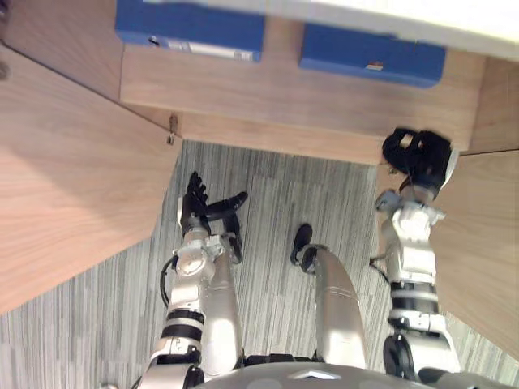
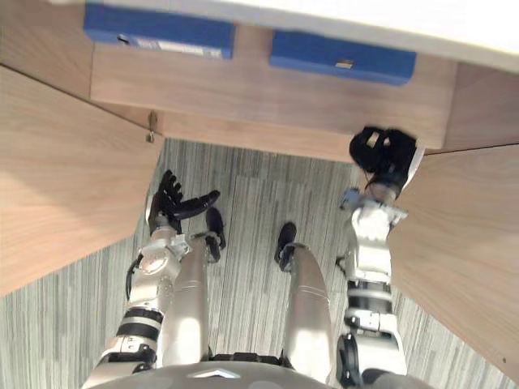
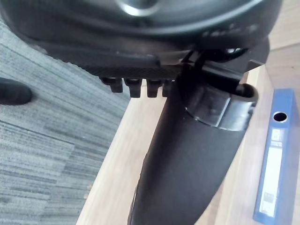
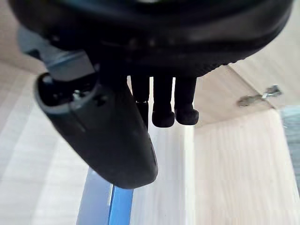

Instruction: Walk over to the cabinet, pick up the folder, carry it to the office cabinet, place the folder inside the office cabinet, then close the office cabinet door

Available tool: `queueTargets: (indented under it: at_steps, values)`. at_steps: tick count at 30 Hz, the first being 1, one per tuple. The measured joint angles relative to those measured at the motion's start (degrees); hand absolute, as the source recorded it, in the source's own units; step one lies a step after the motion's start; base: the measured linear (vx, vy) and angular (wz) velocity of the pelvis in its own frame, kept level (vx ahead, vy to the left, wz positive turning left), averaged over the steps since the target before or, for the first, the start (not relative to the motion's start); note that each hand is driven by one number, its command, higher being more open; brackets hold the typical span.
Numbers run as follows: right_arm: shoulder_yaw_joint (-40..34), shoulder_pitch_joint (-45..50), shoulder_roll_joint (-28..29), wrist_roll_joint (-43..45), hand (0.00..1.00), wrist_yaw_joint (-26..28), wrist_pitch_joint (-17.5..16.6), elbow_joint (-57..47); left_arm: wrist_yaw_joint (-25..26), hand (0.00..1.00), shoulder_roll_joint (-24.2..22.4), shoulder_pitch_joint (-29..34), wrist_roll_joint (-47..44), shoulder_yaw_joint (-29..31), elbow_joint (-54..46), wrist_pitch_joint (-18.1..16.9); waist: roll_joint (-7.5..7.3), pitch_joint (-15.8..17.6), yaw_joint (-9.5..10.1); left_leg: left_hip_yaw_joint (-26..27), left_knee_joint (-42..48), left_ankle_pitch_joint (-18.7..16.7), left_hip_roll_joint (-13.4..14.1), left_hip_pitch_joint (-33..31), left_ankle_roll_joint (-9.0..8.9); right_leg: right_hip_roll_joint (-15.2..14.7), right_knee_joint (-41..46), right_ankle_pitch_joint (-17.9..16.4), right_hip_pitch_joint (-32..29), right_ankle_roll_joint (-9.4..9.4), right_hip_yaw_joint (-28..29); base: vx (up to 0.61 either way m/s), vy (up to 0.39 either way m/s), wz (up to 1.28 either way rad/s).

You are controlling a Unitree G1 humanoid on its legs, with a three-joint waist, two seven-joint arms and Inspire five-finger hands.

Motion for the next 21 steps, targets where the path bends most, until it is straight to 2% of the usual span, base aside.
queueTargets:
  at_steps: [4,6,7,11,13,17,21]
  values:
    - [5.44,11.88,2.59,1.94,0.0,5.75,-3.22,-1.84,-1.51,1.0,-0.3,3.96,2.13,-1.09,2.18,0.37,-0.19,-4.03,-0.79,2.02,-3.44,-0.68,-0.14,8.87,-0.1,0.34,-4.1,0.15,8.23,0.53,0.83,0.12,0.017,-0.13]
    - [8.16,16.63,3.45,1.83,0.0,8.58,-3.55,-1.87,-1.96,1.0,-0.03,6.32,2.42,-2.46,2.37,0.52,-0.72,-6.36,-0.84,3.15,-5.89,-0.65,-0.27,13.23,-0.16,0.59,-6.59,0.25,11.88,0.71,1.26,0.14,-0.013,-0.16]
    - [9.1,19.86,4.57,1.4,1.0,9.98,-3.64,-1.83,-2.45,1.0,0.45,7.82,3.51,-2.97,2.79,0.52,-0.82,-8.36,-0.84,3.74,-7.49,-0.57,-0.25,15.42,-0.33,0.9,-8.45,0.48,13.93,0.98,1.43,0.15,-0.025,-0.14]
    - [10.26,25.7,6.19,-3.14,1.0,12.07,-4.22,3.22,-2.85,1.0,0.8,10.24,6.11,-4.7,6.89,0.52,-1.06,-12.32,-1.68,4.85,-13.12,0.31,-1.06,21.94,-1.51,1.23,-13.74,1.44,19.8,1.32,1.65,0.16,-0.016,-0.07]
    - [10.06,25.29,6.14,-5.33,1.0,12.51,-4.35,11.63,-3.37,1.0,0.99,10.59,7.15,-4.85,11.25,0.52,-1.39,-14.41,-2.6,5.67,-17.65,2.09,-2.0,25.12,-1.9,1.27,-17.63,2.87,22.24,1.71,1.84,0.14,0.006,-0.08]
    - [7.69,21.82,5.4,-9.94,1.0,12.53,-3.05,29.98,-3.89,1.0,1.83,10.22,8.96,-4.72,18.37,0.65,-1.05,-15.06,-3.39,7.21,-28.48,6.81,-3.71,32.29,-2.29,2.08,-27.77,7.63,28.7,2.12,2.1,0.11,0.03,-0.1]
    - [5.61,21.25,4.59,-11.71,1.0,12.42,-2.69,37.63,-3.77,1.0,2.4,10.55,10.19,-4.53,21.9,0.73,0.15,-15.83,-3.59,7.46,-33.3,8.61,-4.21,36.94,-2.55,2.65,-31.92,9.85,32.93,2.31,2.08,0.06,0.021,-0.05]
